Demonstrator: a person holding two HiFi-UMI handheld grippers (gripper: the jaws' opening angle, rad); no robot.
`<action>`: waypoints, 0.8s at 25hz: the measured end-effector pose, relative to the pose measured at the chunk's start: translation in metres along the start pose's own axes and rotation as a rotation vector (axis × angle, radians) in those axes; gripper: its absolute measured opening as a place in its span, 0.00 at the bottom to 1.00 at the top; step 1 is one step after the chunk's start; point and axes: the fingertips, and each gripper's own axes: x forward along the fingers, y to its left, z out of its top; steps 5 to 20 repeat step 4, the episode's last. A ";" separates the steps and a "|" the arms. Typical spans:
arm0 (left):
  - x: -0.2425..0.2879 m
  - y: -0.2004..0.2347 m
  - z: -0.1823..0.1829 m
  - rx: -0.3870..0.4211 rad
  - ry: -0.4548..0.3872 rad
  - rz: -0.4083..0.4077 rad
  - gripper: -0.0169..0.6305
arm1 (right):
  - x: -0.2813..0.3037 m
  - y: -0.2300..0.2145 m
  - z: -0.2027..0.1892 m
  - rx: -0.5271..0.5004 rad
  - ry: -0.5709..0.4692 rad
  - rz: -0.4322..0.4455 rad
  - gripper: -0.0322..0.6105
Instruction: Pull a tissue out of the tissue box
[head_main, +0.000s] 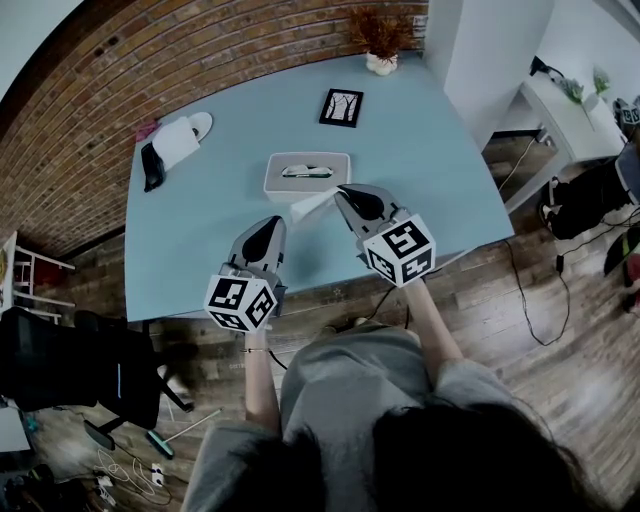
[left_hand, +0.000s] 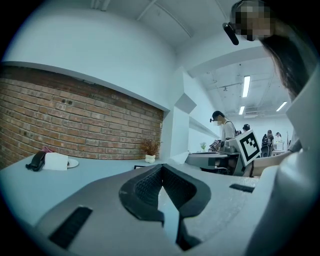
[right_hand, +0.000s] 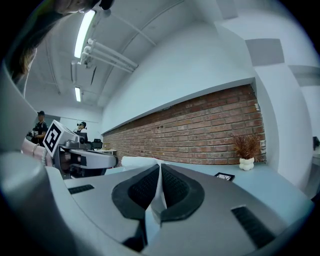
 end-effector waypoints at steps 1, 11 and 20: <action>0.001 0.000 0.000 0.001 0.001 0.001 0.03 | 0.000 -0.001 0.000 0.001 -0.001 0.002 0.05; 0.005 -0.001 0.001 0.005 0.006 0.004 0.03 | 0.000 -0.005 0.002 0.003 -0.003 0.006 0.05; 0.005 -0.001 0.001 0.005 0.006 0.004 0.03 | 0.000 -0.005 0.002 0.003 -0.003 0.006 0.05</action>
